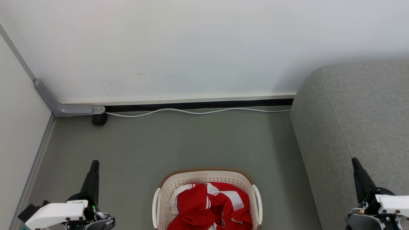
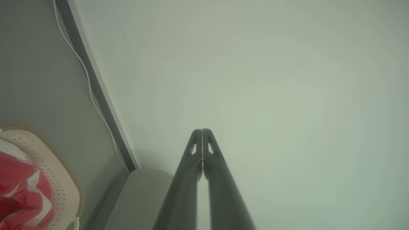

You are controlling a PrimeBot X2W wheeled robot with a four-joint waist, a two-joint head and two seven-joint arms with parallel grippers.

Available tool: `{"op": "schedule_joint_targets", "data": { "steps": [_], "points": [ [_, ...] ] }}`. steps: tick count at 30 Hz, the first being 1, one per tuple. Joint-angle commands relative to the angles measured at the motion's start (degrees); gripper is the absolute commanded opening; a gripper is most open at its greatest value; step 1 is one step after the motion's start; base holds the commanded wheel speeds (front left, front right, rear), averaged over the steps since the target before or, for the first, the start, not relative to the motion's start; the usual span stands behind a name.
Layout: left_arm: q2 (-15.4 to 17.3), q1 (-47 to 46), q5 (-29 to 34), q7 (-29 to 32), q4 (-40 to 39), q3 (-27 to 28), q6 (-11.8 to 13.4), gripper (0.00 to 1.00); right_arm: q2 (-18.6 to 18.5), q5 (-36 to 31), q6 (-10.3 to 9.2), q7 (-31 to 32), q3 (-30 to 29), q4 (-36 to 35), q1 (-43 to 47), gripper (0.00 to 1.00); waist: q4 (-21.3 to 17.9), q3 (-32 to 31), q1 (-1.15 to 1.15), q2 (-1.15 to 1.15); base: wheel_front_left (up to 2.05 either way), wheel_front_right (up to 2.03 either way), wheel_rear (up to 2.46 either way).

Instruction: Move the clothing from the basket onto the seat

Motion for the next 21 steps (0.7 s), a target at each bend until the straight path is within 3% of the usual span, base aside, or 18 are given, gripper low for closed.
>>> {"op": "schedule_joint_targets", "data": {
  "steps": [1, 21],
  "points": [
    [0.6, -3.2, 0.2, 0.3, -1.3, 1.8, -0.4, 0.0, -0.6, 0.3, 0.24, 0.4, 1.0, -1.8, -2.1, 0.0, 0.0, 0.0, 0.0, 0.0, 0.0, 0.0, 0.0],
    [0.6, -3.2, 0.2, 0.3, -1.3, 1.8, -0.4, 0.0, -0.6, 0.3, 0.24, 0.4, 1.0, -1.8, -2.1, 0.0, 0.0, 0.0, 0.0, 0.0, 0.0, 0.0, 0.0]
  ]
}}
